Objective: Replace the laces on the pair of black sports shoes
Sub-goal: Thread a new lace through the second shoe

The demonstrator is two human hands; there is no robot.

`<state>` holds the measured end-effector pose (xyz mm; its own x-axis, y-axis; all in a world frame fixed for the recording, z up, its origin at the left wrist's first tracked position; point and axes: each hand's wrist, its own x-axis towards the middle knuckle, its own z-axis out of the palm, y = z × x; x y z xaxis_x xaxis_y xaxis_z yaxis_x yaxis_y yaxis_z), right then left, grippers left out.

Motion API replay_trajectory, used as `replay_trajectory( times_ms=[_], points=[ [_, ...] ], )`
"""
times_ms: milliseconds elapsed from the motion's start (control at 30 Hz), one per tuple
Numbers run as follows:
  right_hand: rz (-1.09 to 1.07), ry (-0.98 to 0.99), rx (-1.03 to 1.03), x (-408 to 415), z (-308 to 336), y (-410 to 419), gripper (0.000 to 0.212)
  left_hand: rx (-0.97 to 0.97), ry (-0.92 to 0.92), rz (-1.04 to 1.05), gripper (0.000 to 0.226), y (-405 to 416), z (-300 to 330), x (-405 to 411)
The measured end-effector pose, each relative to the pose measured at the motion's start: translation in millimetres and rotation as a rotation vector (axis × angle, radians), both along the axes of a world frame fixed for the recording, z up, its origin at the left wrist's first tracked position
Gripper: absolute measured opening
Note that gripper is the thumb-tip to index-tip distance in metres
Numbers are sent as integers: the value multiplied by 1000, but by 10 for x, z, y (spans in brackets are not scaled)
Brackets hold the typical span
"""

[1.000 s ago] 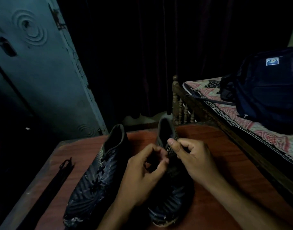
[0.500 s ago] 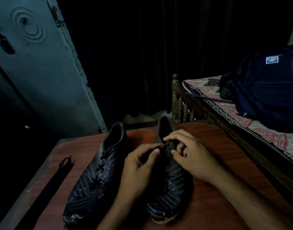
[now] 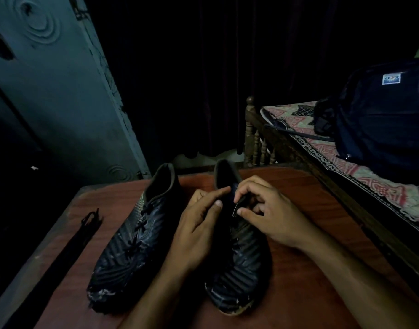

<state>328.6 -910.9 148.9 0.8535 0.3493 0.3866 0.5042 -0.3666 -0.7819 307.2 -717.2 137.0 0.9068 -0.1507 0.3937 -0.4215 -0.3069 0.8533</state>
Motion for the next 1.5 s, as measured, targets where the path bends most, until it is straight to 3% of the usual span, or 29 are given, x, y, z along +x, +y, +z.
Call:
replay_trajectory(
  times_ms=[167,367,500,633,967,1167,1300,1500],
  points=[
    [21,-19,45,-3,-18,14,15,27,-73,43,28,-6,-11,1],
    [12,-30,54,-24,-48,40,24,30,-191,148,24,-5,43,-43],
    [6,-41,45,-14,-42,50,23,142,-191,125,6,9,46,-22],
    [13,-40,50,-18,-43,53,21,256,-171,72,5,29,37,12],
    [27,-26,64,-20,-17,39,25,74,50,-20,10,98,3,77],
    [15,-18,118,-23,-28,58,35,38,95,7,9,95,-22,95],
    [-29,-28,132,-21,-36,75,29,-13,133,65,9,75,-7,70],
    [-44,-80,49,-33,-39,71,14,-8,118,-31,22,78,70,33]
  ],
)
